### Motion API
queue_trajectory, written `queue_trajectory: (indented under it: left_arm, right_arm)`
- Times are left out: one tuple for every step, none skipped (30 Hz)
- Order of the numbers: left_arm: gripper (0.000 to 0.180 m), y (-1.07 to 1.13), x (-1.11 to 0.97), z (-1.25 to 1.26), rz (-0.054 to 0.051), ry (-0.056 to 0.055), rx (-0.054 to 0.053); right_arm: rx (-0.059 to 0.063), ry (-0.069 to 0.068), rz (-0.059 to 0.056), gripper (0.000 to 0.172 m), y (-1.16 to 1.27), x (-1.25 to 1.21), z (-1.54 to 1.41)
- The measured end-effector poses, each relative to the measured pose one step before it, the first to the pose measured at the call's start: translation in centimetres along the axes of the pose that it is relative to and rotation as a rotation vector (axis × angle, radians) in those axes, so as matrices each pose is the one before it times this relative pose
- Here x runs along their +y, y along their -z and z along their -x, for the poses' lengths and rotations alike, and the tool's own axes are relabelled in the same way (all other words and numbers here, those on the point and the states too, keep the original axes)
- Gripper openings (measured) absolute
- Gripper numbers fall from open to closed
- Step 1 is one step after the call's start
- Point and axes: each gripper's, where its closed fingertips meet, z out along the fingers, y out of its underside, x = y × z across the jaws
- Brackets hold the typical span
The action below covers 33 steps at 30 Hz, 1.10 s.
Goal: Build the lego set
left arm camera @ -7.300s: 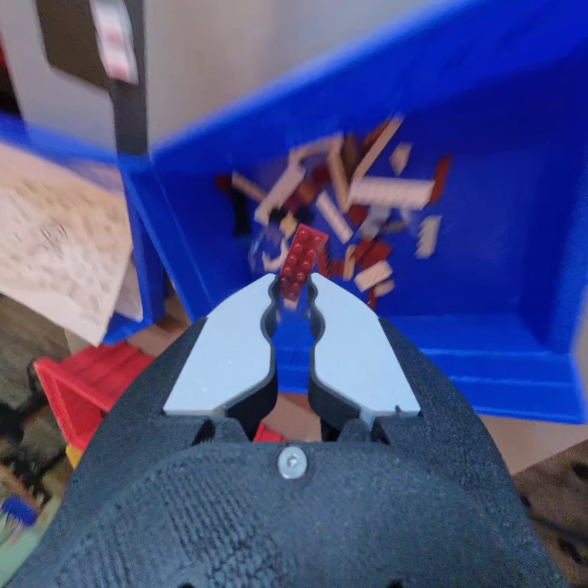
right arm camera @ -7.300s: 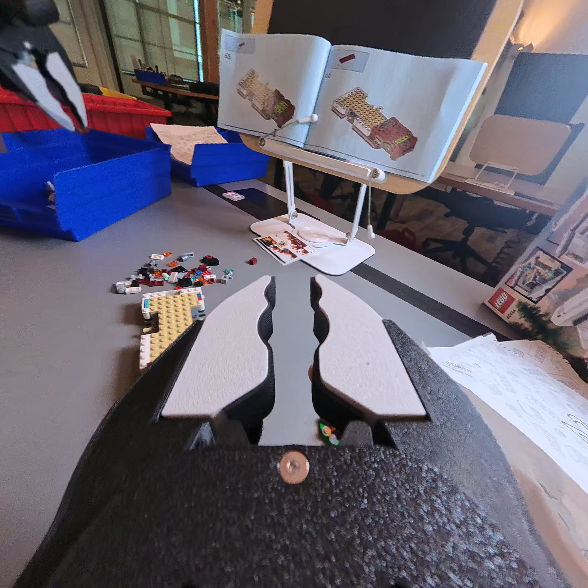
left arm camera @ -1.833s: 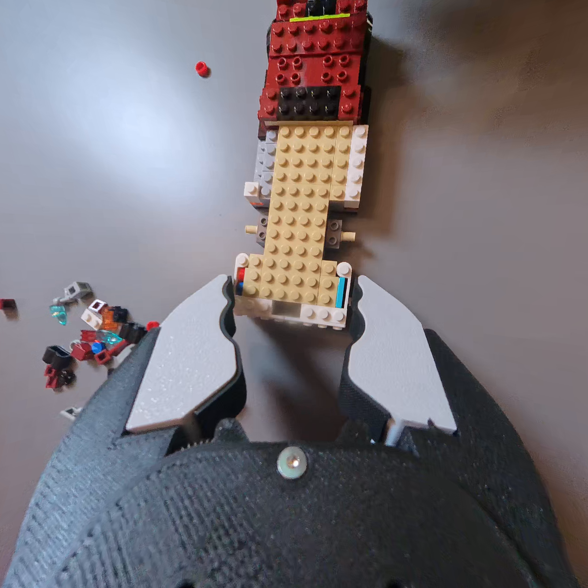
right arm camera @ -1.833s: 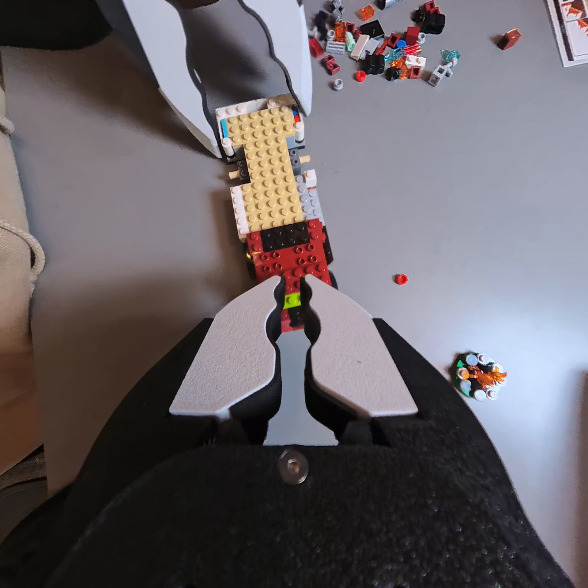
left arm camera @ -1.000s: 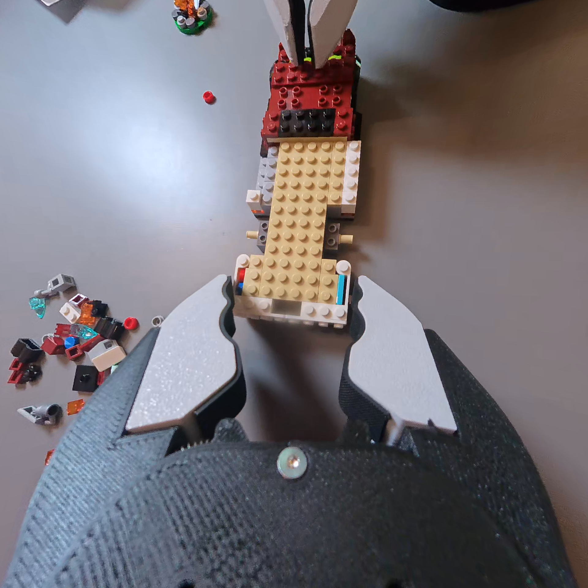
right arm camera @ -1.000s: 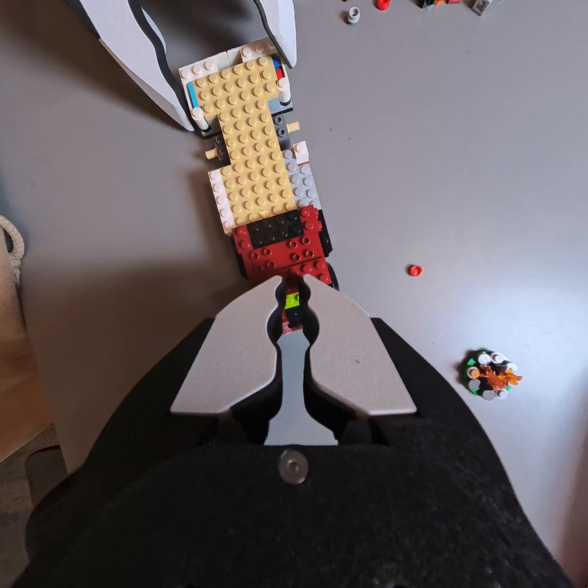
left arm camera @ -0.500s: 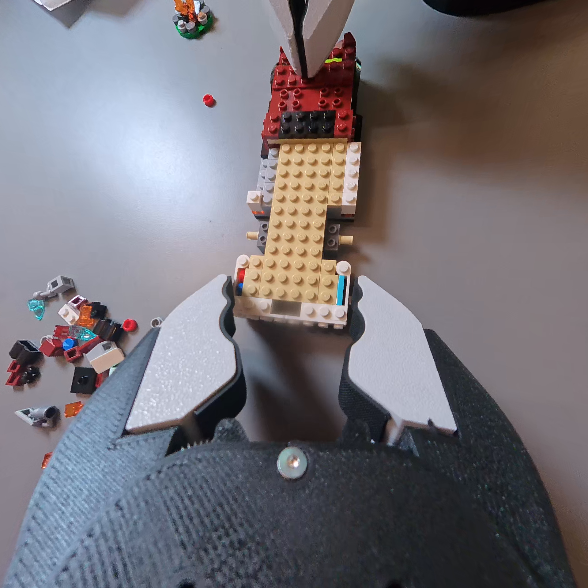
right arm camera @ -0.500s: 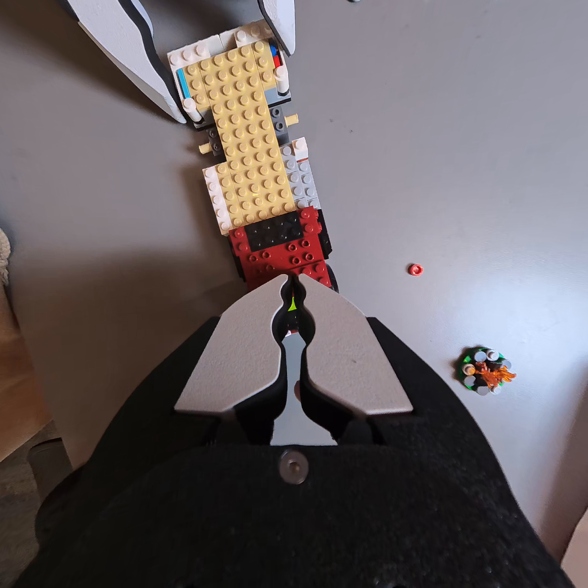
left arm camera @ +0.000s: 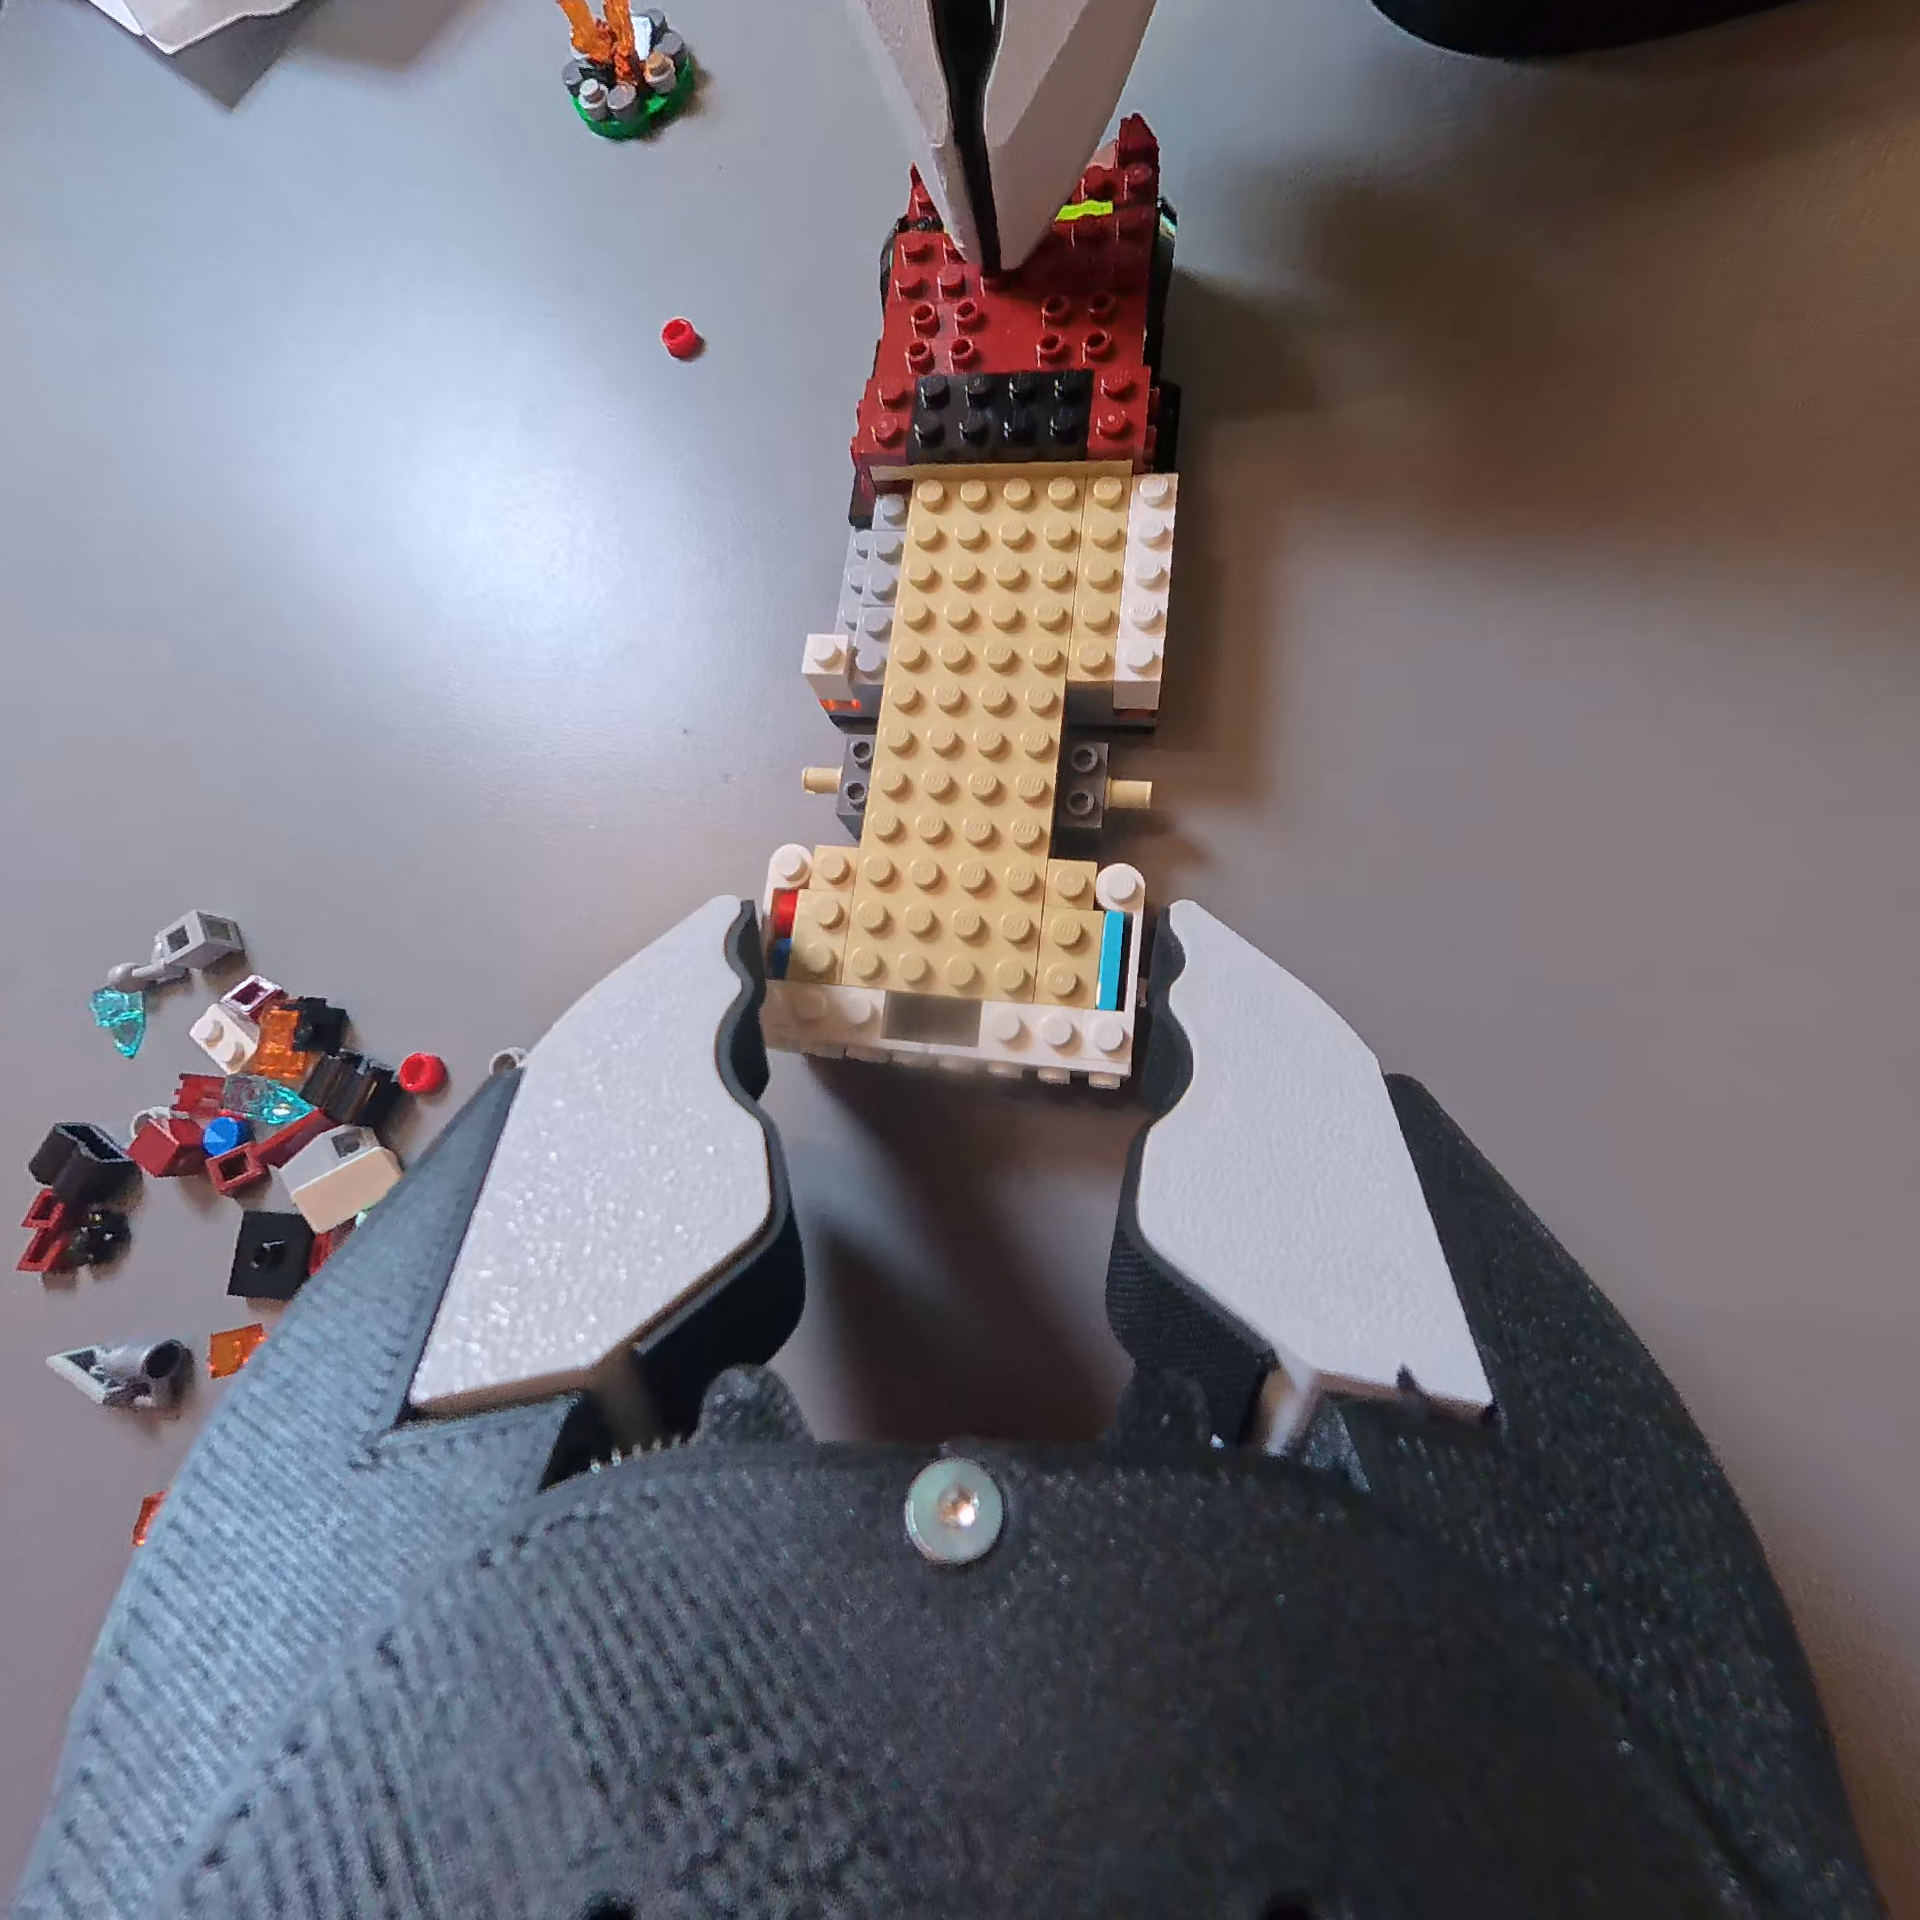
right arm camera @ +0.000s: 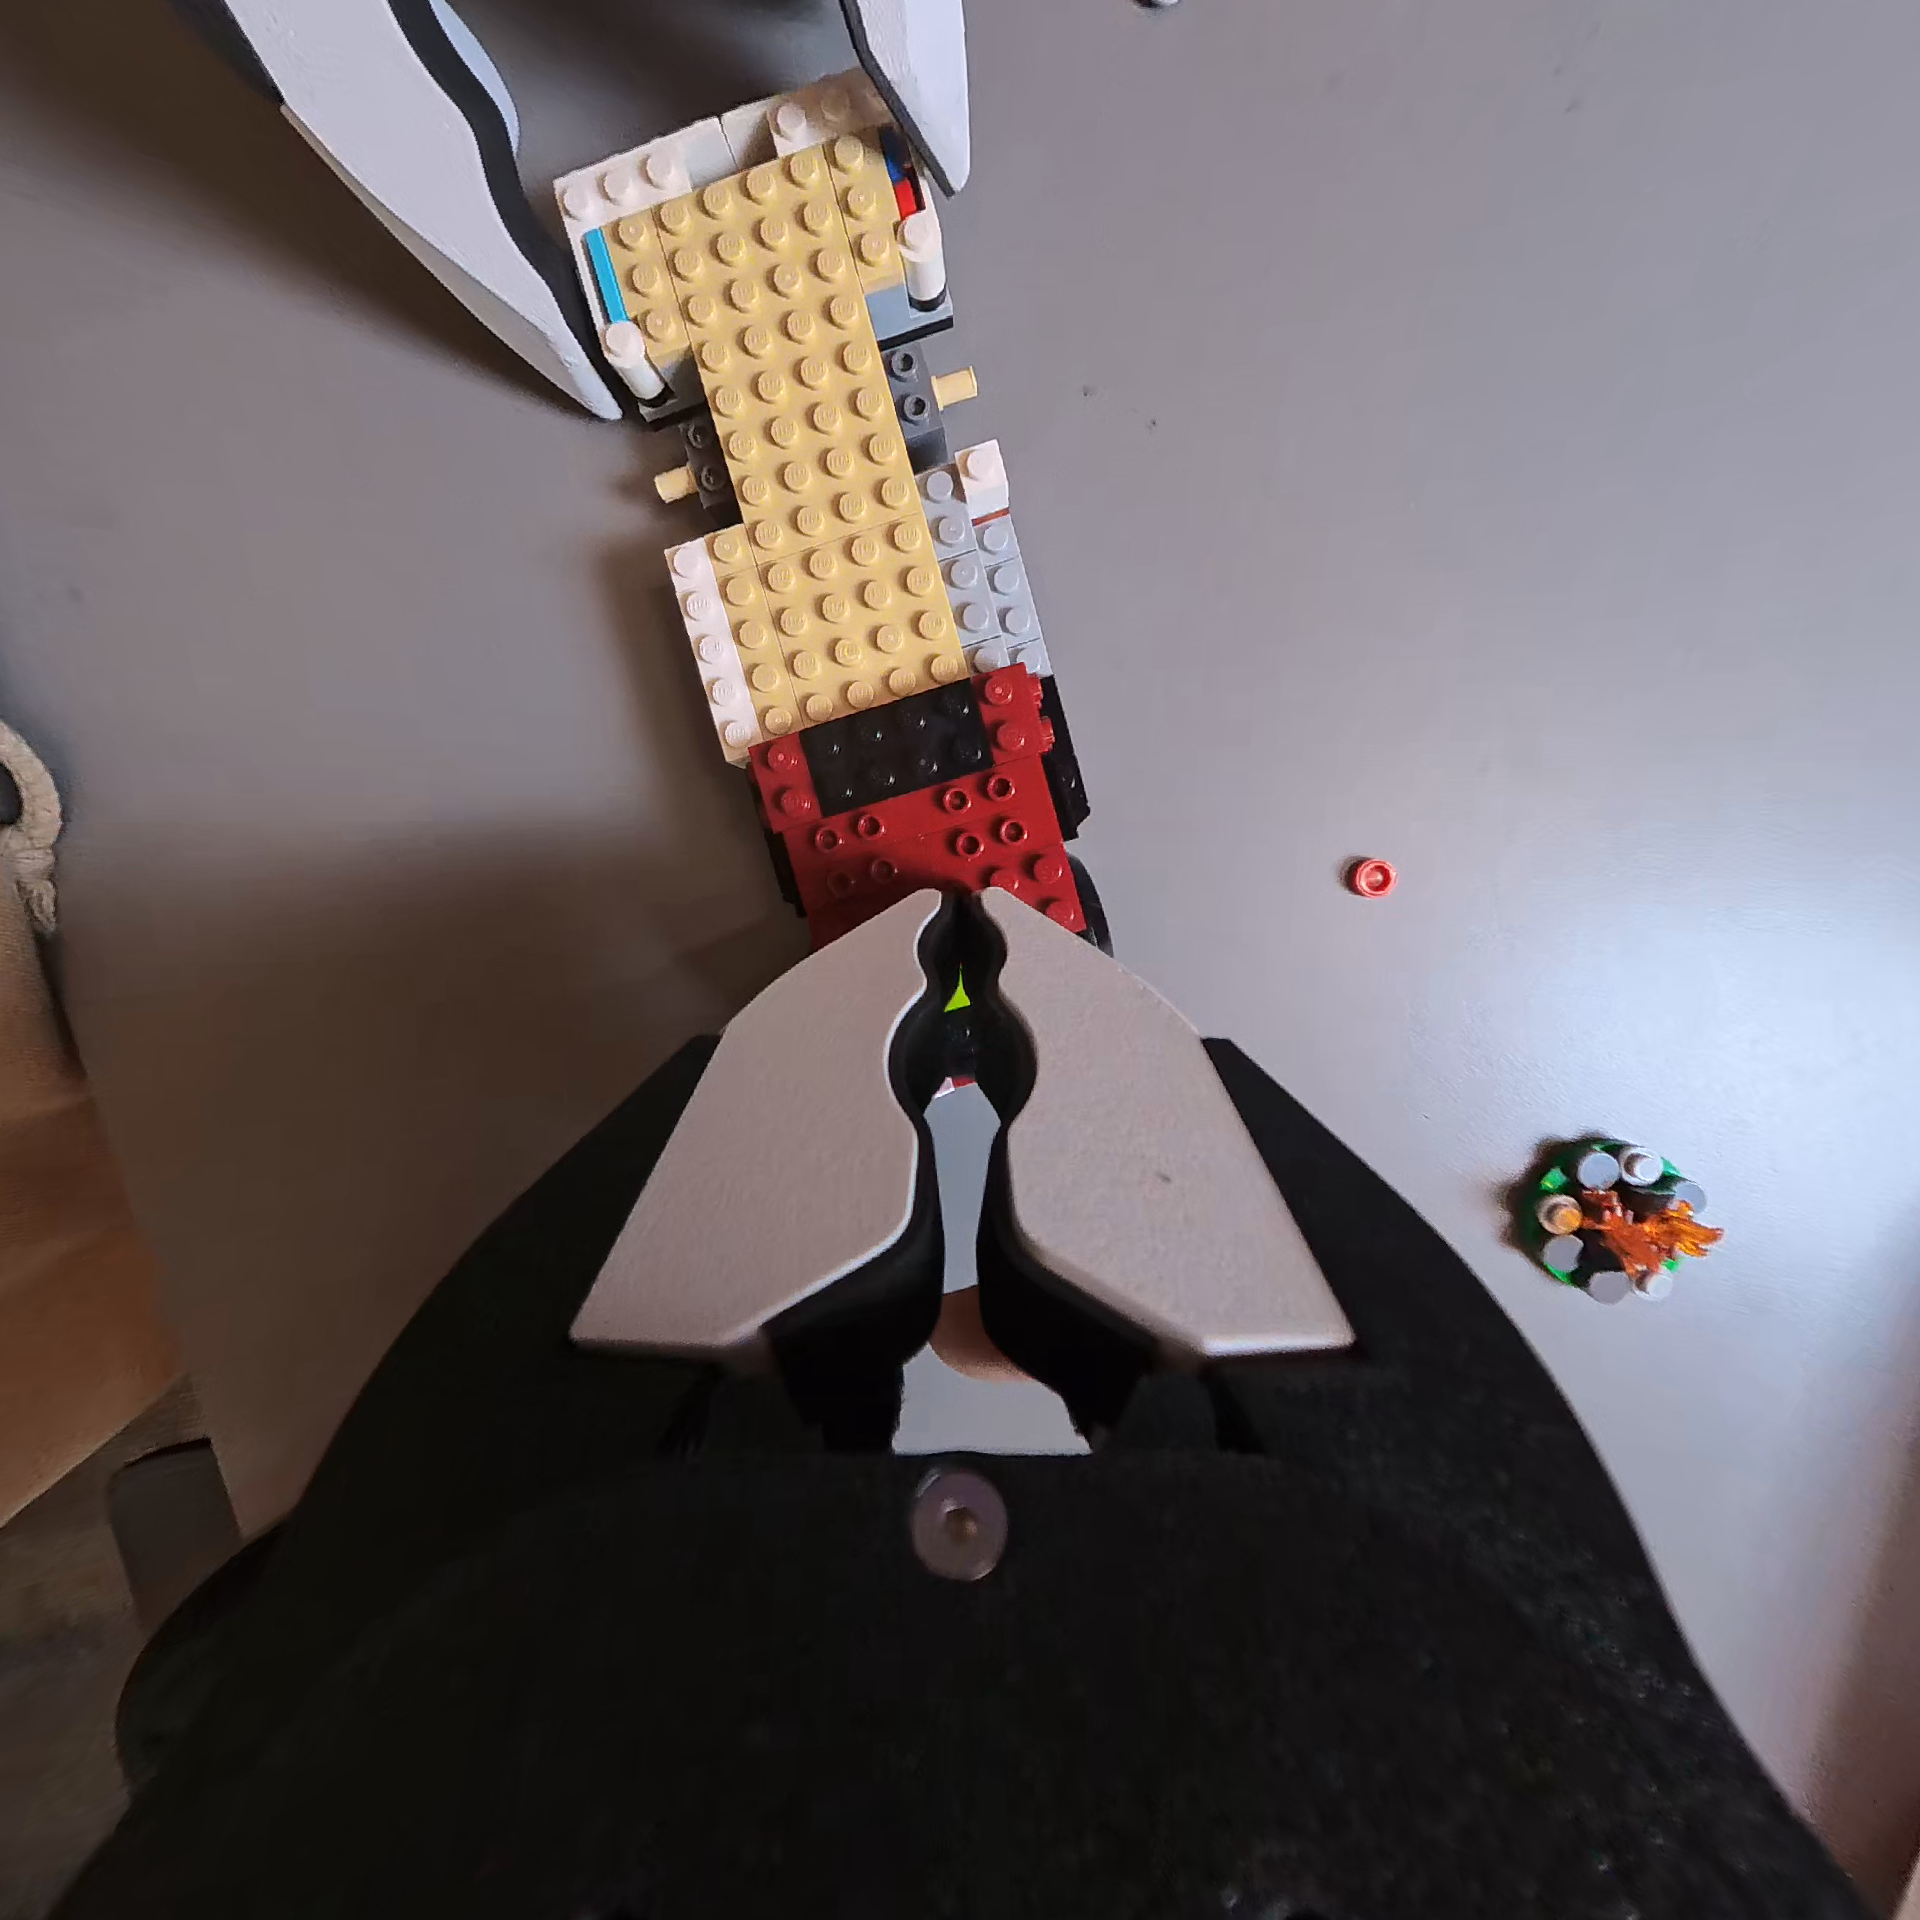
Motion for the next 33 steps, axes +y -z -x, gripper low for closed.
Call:
queue_trajectory:
  left_arm:
    - [0.071,-0.022,-0.007,0.007,0.0001,-0.0016,0.0005]
    - [0.071,-0.008,-0.010,0.001,-0.0002,-0.0004,-0.0001]
    - [0.071,0.017,0.021,0.014,0.0010,-0.0016,-0.0008]
    - [0.071,0.046,0.050,0.030,0.0023,-0.0005,-0.0003]
    - [0.071,0.023,0.013,0.016,-0.0010,0.0018,0.0011]
    - [0.071,0.000,-0.004,0.001,-0.0009,0.0004,-0.0001]
    - [0.071,0.005,0.014,0.002,0.0026,-0.0018,-0.0012]
    - [0.071,-0.012,0.001,0.015,0.0029,-0.0010,-0.0017]
    - [0.071,-0.003,0.000,0.005,0.0010,-0.0005,-0.0012]
    - [0.071,0.004,-0.008,0.003,0.0005,0.0009,-0.0008]
    - [0.071,0.007,0.008,-0.004,0.0005,0.0006,-0.0008]
    - [0.071,-0.001,0.002,0.004,0.0007,0.0007,-0.0009]
    - [0.071,0.002,0.003,0.000,0.0007,0.0004,-0.0011]
    - [0.071,-0.005,-0.004,-0.005,0.0007,0.0001,-0.0008]
    - [0.071,-0.004,-0.002,0.003,0.0004,-0.0003,-0.0003]
    - [0.071,-0.002,0.011,-0.001,-0.0002,0.0000,0.0002]
    - [0.071,-0.001,-0.002,-0.002,-0.0001,0.0004,-0.0001]
    - [0.071,-0.007,-0.014,-0.013,-0.0006,0.0000,0.0000]
    - [0.071,0.004,0.001,-0.006,0.0005,0.0000,-0.0012]
    - [0.071,0.000,0.001,-0.001,0.0000,0.0007,-0.0003]
    - [0.071,-0.001,-0.001,0.004,-0.0006,0.0012,-0.0001]
    - [0.071,-0.004,0.009,-0.002,-0.0004,0.0004,0.0000]
    - [0.071,0.004,0.003,-0.002,-0.0003,0.0003,0.0002]
    - [0.071,0.002,-0.001,-0.006,-0.0006,0.0005,0.0004]
    - [0.071,-0.001,-0.001,0.000,-0.0006,0.0010,0.0004]
    - [0.071,-0.007,0.006,-0.007,0.0000,0.0007,0.0001]
    - [0.071,-0.002,0.000,-0.004,0.0006,0.0005,-0.0002]
    - [0.071,-0.004,0.002,0.006,0.0008,0.0011,-0.0006]
    - [0.071,-0.001,0.003,0.000,0.0008,0.0006,-0.0005]
    - [0.071,0.002,0.003,-0.006,0.0007,-0.0004,-0.0003]
    - [0.071,-0.007,-0.004,-0.003,0.0008,0.0004,-0.0004]
    - [0.071,0.003,0.005,-0.004,0.0009,0.0001,-0.0007]
    - [0.071,0.006,0.007,-0.008,0.0004,0.0003,-0.0003]
  right_arm:
    - [0.0004,-0.0046,-0.0109,0.001,-0.002,-0.026,0.003]
    - [0.0044,-0.0017,-0.0094,0.001,-0.009,-0.032,0.003]
    - [0.0069,-0.0058,-0.0113,0.001,-0.017,-0.072,-0.008]
    - [0.0074,-0.0103,-0.0151,0.000,-0.018,-0.083,-0.011]
    - [0.0075,0.0016,-0.0140,0.000,0.002,-0.063,-0.018]
    - [0.0074,0.0088,-0.0128,0.000,0.005,-0.038,-0.029]
    - [0.0058,-0.0048,-0.0088,0.000,0.022,-0.038,-0.045]
    - [0.0024,-0.0007,-0.0108,0.000,0.077,-0.120,0.035]
    - [-0.0027,0.0091,-0.0271,0.000,0.203,-0.345,0.195]
    - [-0.0045,0.0091,-0.0207,0.002,0.266,-0.327,0.286]
    - [-0.0138,0.0131,0.0070,0.003,0.158,0.006,0.443]
    - [-0.0045,0.0182,0.0211,0.004,0.035,0.237,0.316]
    - [0.0095,0.0197,0.0195,0.004,-0.034,0.312,0.074]
    - [0.0047,0.0133,0.0182,0.003,-0.083,0.313,0.044]
    - [-0.0017,0.0018,0.0095,0.002,-0.073,0.180,0.031]
    - [-0.0057,-0.0050,0.0019,0.000,-0.064,0.031,0.032]
    - [-0.0084,-0.0024,0.0072,0.000,-0.068,0.070,0.080]
    - [-0.0025,0.0051,0.0108,0.000,-0.074,0.085,0.042]
    - [0.0021,0.0084,0.0071,0.000,-0.009,-0.005,-0.001]
    - [0.0033,0.0077,0.0114,0.000,-0.005,0.020,0.011]
    - [0.0040,0.0051,0.0121,0.000,-0.004,0.019,0.021]
    - [0.0033,0.0032,0.0123,0.000,-0.009,0.025,0.043]
    - [0.0038,0.0041,0.0138,0.000,-0.014,0.030,0.049]
    - [0.0089,0.0102,0.0146,0.000,-0.015,0.037,0.020]
    - [0.0120,0.0162,0.0132,0.000,-0.019,0.038,-0.014]
    - [0.0116,0.0148,0.0125,0.001,-0.011,0.040,-0.001]
    - [0.0104,0.0127,0.0117,0.001,-0.005,0.022,-0.001]
    - [0.0082,0.0117,0.0095,0.000,-0.017,0.022,-0.005]
    - [0.0043,0.0075,0.0069,0.000,-0.002,0.026,-0.007]
    - [0.0004,0.0024,0.0033,0.000,-0.013,0.004,-0.001]
    - [-0.0004,0.0000,-0.0002,0.000,0.002,0.006,0.004]
    - [0.0036,0.0027,-0.0019,0.001,-0.009,-0.005,0.004]
    - [0.0081,0.0043,-0.0003,0.000,-0.008,-0.002,0.005]
